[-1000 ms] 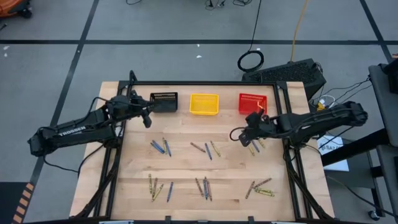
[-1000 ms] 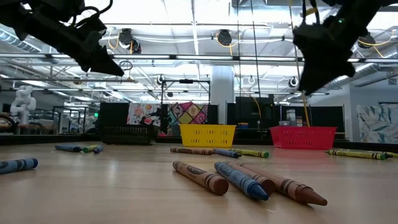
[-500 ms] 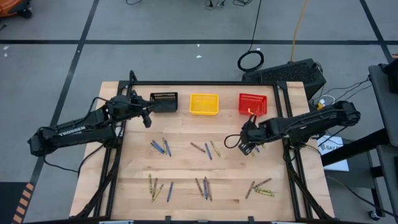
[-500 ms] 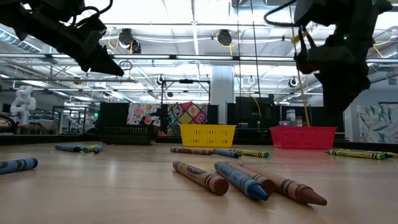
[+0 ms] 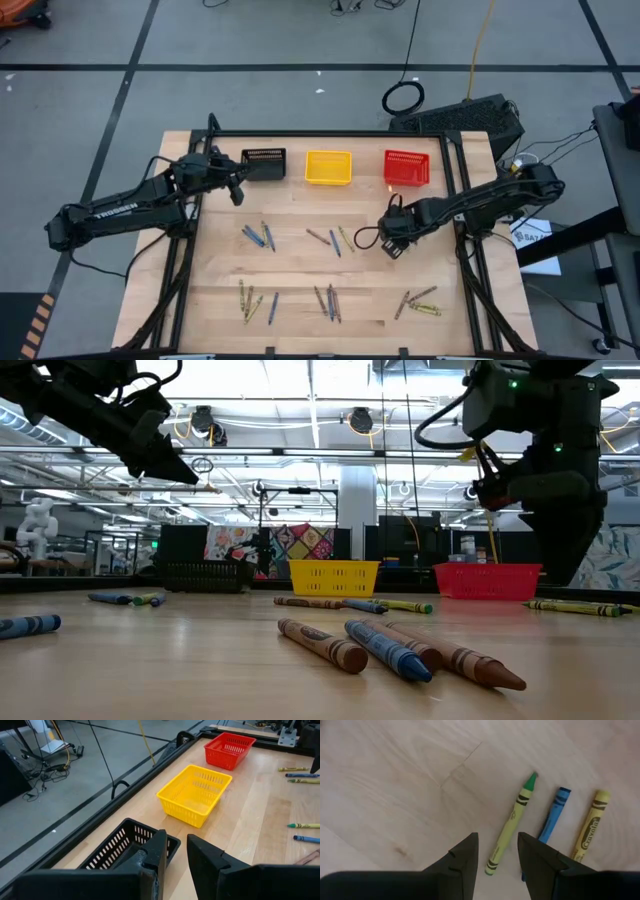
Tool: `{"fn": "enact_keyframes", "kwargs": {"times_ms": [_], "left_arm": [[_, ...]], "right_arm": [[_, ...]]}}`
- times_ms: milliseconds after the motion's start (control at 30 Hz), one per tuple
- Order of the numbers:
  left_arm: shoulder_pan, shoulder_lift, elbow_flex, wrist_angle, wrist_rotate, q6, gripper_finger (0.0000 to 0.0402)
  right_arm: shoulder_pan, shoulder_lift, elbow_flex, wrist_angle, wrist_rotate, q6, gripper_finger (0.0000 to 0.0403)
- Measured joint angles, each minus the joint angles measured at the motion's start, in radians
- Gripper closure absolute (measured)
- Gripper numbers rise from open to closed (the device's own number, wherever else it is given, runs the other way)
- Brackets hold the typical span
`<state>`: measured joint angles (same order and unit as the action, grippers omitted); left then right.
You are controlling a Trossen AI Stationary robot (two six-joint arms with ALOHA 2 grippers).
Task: Sort crayons
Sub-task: Put the green crayon into the red bin
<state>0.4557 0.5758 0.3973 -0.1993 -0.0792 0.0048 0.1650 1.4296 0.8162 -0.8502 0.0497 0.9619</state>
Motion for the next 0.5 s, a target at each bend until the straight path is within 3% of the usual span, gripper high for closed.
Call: {"fn": "enact_keyframes", "kwargs": {"times_ms": [500], "left_arm": [[0.0,0.0,0.0,0.0,0.0,0.0,0.032]], "right_arm": [[0.001,0.054,-0.012,0.016,0.002,0.013,0.0277]]}}
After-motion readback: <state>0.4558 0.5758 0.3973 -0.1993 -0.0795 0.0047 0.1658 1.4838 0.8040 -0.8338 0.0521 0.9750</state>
